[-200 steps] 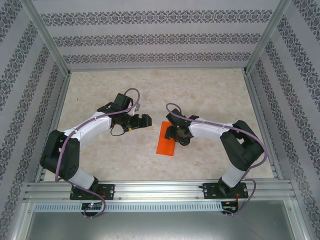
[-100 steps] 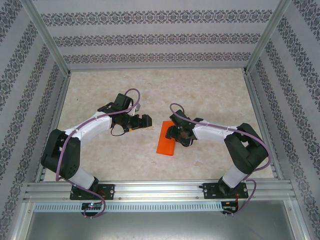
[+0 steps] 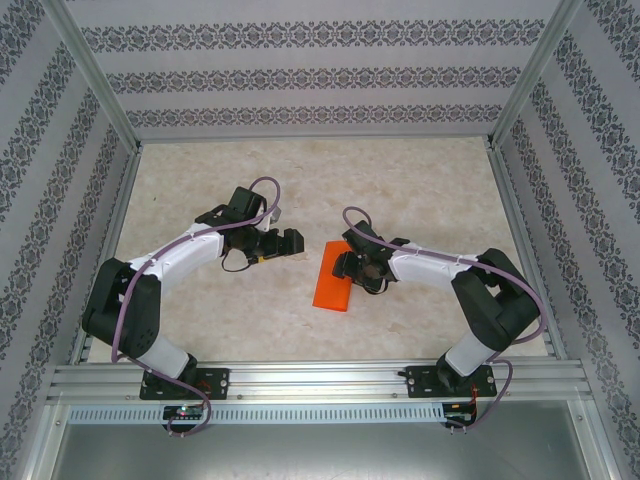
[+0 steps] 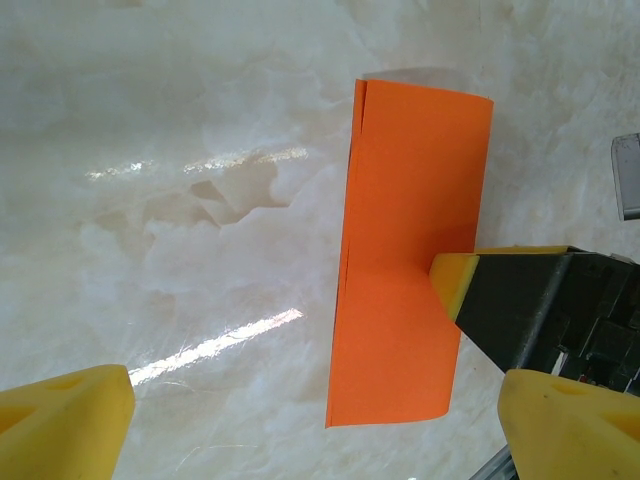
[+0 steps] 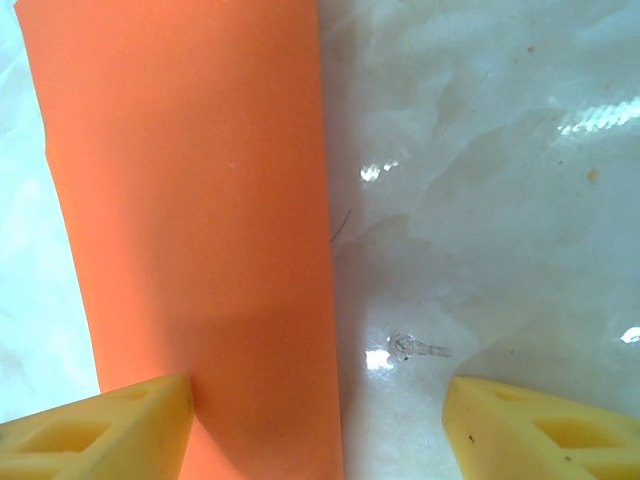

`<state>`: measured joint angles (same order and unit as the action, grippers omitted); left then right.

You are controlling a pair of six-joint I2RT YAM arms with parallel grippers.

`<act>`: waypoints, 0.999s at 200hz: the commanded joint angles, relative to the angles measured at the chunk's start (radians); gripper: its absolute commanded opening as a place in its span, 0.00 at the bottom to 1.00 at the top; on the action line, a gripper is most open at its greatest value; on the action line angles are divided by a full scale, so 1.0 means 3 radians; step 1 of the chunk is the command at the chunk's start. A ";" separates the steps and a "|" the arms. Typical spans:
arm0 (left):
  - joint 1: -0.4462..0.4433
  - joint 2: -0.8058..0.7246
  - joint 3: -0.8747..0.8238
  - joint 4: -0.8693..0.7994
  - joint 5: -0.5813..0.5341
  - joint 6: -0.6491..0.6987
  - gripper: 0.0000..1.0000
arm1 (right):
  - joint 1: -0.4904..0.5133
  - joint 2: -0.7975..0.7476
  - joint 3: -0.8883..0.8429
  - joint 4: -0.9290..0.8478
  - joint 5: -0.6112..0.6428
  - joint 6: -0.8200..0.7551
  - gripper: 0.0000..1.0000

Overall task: Fold a paper plane with a square sheet of paper (pick it up from the middle)
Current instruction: Fold the square sheet of paper in half at the center of the table, then hold the square sheet of paper at the center of the table.

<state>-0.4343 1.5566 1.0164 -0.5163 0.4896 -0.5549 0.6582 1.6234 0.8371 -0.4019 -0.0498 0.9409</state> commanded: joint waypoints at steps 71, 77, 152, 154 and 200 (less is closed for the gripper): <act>-0.0035 0.0043 0.0024 0.0075 0.0074 0.0075 0.95 | 0.0059 0.0466 0.0167 -0.0245 0.0070 -0.0060 0.73; -0.0037 0.0044 0.0022 0.0075 0.0076 0.0080 0.95 | 0.0061 0.0479 0.0175 -0.0255 0.0069 -0.0078 0.73; -0.0142 0.0193 0.0108 0.0113 0.0259 0.0093 0.75 | 0.0083 0.0585 0.0141 -0.0246 0.0084 -0.0029 0.73; -0.0146 0.0201 0.0115 0.0109 0.0262 0.0091 0.74 | 0.0082 0.0586 0.0142 -0.0248 0.0084 -0.0030 0.73; -0.0306 0.0431 0.0232 0.0092 0.0312 0.0058 0.49 | 0.0092 0.0594 0.0124 -0.0271 0.0105 -0.0024 0.72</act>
<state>-0.4946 1.6585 1.0462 -0.5117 0.5606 -0.5434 0.6743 1.7058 0.9340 -0.5144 -0.0196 0.9367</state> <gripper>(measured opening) 0.520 0.725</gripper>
